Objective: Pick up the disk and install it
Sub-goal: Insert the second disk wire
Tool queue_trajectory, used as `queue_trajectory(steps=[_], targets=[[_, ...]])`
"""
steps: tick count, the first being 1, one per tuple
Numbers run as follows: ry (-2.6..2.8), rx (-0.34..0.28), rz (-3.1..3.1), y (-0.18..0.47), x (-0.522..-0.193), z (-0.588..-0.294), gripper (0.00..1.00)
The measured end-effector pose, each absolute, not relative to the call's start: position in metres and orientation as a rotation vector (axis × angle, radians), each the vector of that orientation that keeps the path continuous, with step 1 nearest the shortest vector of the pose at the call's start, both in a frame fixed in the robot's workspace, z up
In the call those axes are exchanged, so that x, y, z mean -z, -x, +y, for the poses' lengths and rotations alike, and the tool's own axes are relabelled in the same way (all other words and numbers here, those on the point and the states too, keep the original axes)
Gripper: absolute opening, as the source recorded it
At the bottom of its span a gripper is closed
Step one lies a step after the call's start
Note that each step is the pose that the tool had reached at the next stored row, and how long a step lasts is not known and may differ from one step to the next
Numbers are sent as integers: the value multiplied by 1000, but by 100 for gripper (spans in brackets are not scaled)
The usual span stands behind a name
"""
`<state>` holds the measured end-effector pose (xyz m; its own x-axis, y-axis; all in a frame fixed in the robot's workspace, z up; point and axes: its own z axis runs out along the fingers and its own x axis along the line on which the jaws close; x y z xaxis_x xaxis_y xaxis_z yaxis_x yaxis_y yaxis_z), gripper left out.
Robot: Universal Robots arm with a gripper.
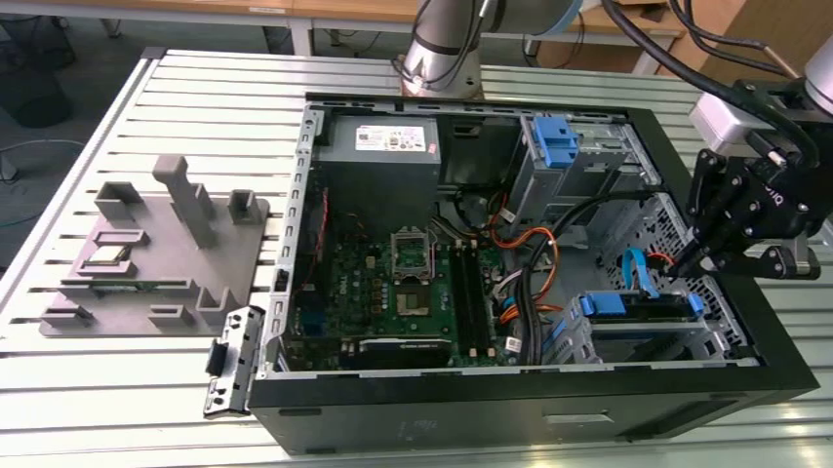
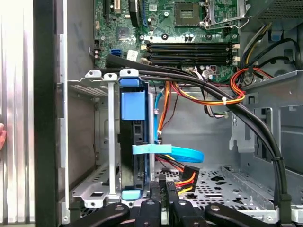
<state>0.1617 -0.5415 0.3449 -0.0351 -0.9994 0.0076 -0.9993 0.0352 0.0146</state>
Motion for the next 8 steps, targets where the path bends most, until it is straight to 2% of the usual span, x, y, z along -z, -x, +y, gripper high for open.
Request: queue_trajectory(steps=[8], targets=[[-2181,6,-2258,-153,-345,-550,16]])
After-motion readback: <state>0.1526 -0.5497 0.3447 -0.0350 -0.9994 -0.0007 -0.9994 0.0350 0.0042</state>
